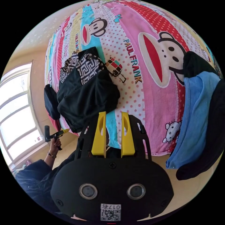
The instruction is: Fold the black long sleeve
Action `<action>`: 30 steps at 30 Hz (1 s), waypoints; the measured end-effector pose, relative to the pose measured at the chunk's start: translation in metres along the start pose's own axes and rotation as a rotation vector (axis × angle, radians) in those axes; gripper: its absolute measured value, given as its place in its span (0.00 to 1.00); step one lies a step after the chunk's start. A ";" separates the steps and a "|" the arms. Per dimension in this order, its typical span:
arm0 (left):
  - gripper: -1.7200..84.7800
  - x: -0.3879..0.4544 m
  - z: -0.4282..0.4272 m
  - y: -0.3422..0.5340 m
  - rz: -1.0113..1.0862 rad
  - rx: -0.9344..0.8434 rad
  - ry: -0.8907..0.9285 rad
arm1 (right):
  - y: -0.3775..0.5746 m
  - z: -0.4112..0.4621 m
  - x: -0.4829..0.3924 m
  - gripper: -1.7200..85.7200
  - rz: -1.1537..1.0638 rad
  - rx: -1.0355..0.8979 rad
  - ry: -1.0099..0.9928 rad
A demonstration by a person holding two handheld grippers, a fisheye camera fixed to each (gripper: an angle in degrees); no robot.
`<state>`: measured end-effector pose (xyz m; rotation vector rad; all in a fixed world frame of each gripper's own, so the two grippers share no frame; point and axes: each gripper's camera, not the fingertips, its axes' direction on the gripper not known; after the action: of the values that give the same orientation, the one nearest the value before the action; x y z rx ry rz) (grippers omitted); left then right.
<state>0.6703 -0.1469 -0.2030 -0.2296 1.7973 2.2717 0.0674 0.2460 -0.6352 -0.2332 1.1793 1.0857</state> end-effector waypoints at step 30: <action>0.19 -0.002 -0.058 0.029 -0.052 0.296 -0.131 | 0.070 0.006 -0.060 0.14 -0.293 -0.101 0.121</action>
<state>0.6631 -0.2095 -0.1883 -0.0707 2.0004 1.9062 0.0180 0.2514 -0.5569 -0.5398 1.1560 0.8831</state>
